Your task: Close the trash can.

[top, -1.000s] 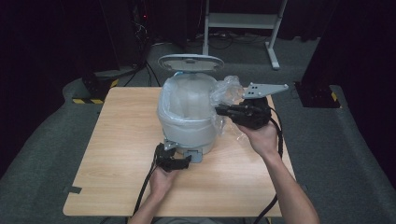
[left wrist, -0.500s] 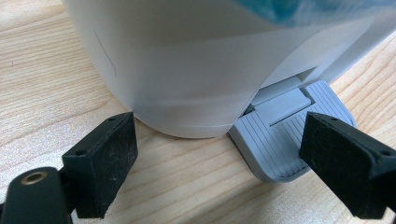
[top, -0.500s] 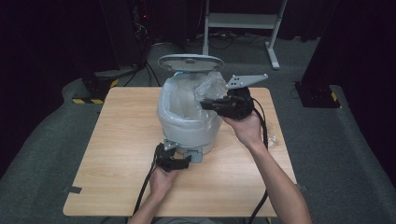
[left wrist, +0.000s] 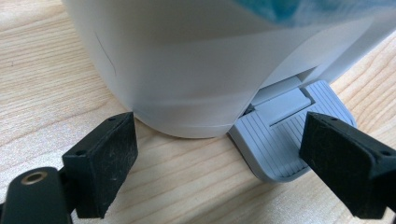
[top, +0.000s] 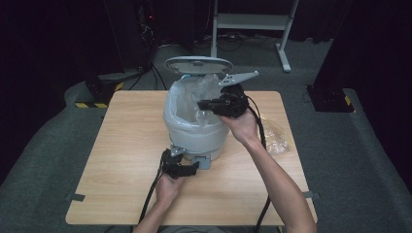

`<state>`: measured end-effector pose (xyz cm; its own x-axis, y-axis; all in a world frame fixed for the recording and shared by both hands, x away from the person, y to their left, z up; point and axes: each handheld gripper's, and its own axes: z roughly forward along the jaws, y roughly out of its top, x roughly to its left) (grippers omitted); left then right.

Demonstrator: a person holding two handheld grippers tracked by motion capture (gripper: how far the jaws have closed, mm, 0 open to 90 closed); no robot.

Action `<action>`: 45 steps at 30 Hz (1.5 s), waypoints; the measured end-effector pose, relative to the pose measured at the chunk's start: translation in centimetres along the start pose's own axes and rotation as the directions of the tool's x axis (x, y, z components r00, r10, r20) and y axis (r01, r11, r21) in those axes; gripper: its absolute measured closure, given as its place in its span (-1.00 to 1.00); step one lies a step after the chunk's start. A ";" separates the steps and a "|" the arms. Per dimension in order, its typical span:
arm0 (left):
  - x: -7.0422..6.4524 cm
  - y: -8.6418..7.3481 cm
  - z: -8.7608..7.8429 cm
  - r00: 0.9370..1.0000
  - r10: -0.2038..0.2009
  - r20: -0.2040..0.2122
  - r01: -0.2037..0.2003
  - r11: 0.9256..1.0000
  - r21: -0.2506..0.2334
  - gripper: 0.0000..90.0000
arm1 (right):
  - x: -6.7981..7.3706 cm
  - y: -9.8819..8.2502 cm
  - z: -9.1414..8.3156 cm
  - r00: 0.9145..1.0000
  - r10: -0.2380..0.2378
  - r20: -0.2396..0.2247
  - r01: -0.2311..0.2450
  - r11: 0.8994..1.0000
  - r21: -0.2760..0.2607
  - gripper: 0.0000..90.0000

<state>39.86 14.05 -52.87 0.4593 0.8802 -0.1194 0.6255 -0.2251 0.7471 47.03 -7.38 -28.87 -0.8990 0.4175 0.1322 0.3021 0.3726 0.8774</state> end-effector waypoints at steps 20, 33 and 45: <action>0.0 0.0 0.0 1.000 0.000 0.000 0.000 1.000 0.000 -0.75 | -1.2 -0.5 1.5 0.996 0.030 0.082 -0.033 0.999 0.032 0.34; 0.0 0.0 0.0 1.000 0.000 -0.001 0.000 1.000 0.000 -0.75 | -1.1 -0.9 0.2 0.992 0.043 0.116 -0.041 0.999 -0.018 0.14; 0.0 0.0 0.0 1.000 0.000 -0.001 0.000 1.000 -0.001 -0.75 | -1.3 -2.2 -2.6 0.987 0.053 0.151 -0.044 0.997 -0.068 0.11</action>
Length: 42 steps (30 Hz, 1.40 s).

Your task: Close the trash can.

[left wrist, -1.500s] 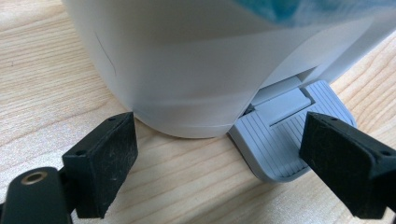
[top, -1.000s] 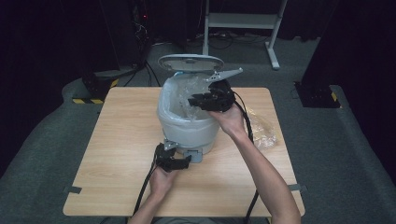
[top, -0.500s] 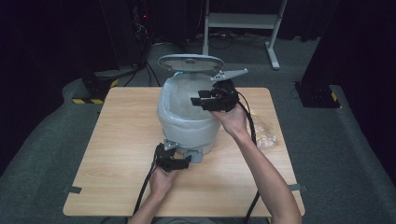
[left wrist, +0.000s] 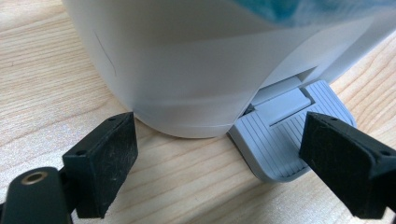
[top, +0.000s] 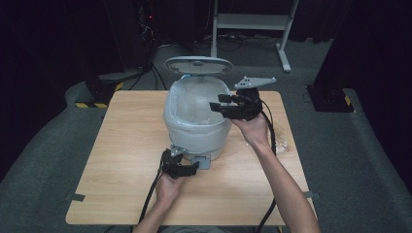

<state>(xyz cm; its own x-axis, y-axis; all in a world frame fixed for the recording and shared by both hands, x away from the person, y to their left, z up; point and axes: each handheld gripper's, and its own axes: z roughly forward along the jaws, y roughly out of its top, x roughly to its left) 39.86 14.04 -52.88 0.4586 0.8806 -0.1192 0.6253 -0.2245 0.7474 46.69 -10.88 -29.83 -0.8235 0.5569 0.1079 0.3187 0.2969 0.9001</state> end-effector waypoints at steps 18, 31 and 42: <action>0.0 0.0 0.0 1.000 -0.001 0.001 0.001 1.000 0.000 -0.75 | -0.9 -1.2 -2.3 0.999 0.022 0.033 -0.021 0.999 -0.036 0.11; 0.0 0.0 0.0 1.000 -0.001 0.001 0.001 1.000 0.000 -0.75 | -1.6 -2.9 -3.9 0.995 0.033 0.092 -0.028 0.998 -0.054 0.14; 0.0 0.0 0.0 1.000 -0.001 0.001 0.001 1.000 0.000 -0.75 | -2.7 -4.6 -4.9 0.989 0.067 0.133 -0.061 0.997 -0.047 0.14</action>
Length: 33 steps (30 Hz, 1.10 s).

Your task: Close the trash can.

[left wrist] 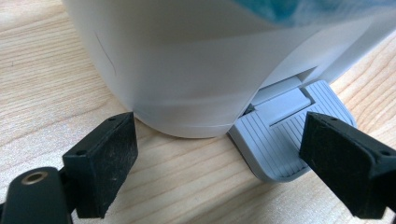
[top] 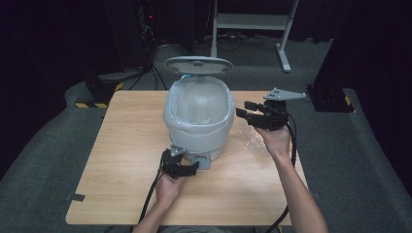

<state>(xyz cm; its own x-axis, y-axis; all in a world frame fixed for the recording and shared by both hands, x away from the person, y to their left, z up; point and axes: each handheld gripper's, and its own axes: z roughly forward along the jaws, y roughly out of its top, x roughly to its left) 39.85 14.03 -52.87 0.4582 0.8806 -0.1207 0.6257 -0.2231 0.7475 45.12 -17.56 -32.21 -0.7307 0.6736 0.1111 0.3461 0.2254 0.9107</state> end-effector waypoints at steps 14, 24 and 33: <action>0.0 0.0 0.0 1.000 0.001 0.000 -0.001 1.000 0.001 -0.75 | -2.3 -2.8 -0.6 0.996 0.051 0.079 -0.053 0.998 0.024 0.15; 0.0 0.0 0.0 1.000 0.001 0.000 -0.001 1.000 0.000 -0.75 | -3.5 -5.2 -0.1 0.989 0.076 0.125 -0.084 0.995 0.059 0.21; 0.0 0.0 0.0 1.000 0.001 0.000 -0.001 1.000 0.000 -0.75 | -4.6 -7.3 0.6 0.980 0.093 0.174 -0.111 0.989 0.100 0.24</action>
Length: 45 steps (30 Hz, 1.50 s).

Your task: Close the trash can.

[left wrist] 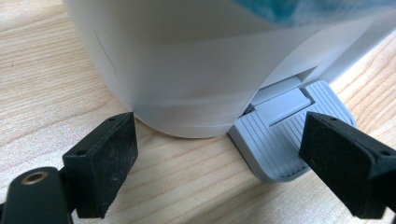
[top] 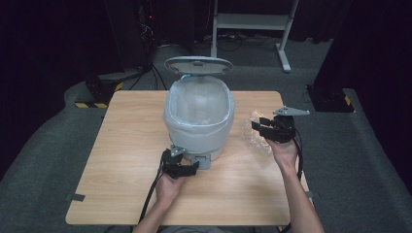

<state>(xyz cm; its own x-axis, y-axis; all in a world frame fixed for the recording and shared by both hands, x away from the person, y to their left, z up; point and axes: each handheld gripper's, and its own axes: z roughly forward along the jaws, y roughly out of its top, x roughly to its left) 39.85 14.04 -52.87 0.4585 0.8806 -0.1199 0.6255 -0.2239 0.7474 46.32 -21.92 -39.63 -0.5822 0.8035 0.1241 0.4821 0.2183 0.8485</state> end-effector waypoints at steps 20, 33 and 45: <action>0.0 0.0 0.0 1.000 0.000 0.000 0.000 1.000 0.000 -0.75 | -2.1 -3.8 3.9 0.996 0.023 0.090 -0.035 0.990 0.135 0.46; 0.0 0.0 0.0 1.000 0.001 -0.001 -0.001 1.000 -0.001 -0.75 | -2.8 -5.4 6.6 0.992 0.025 0.126 -0.050 0.978 0.202 0.51; 0.0 0.0 0.0 1.000 0.002 -0.002 -0.002 1.000 0.000 -0.75 | -3.5 -6.7 8.1 0.990 0.025 0.137 -0.061 0.964 0.260 0.74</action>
<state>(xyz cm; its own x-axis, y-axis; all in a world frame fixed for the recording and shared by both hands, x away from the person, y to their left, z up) 39.83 14.02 -52.87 0.4586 0.8808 -0.1174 0.6245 -0.2254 0.7478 50.44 -21.69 -49.90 -0.4750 0.8769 0.0742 0.6701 0.3057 0.6764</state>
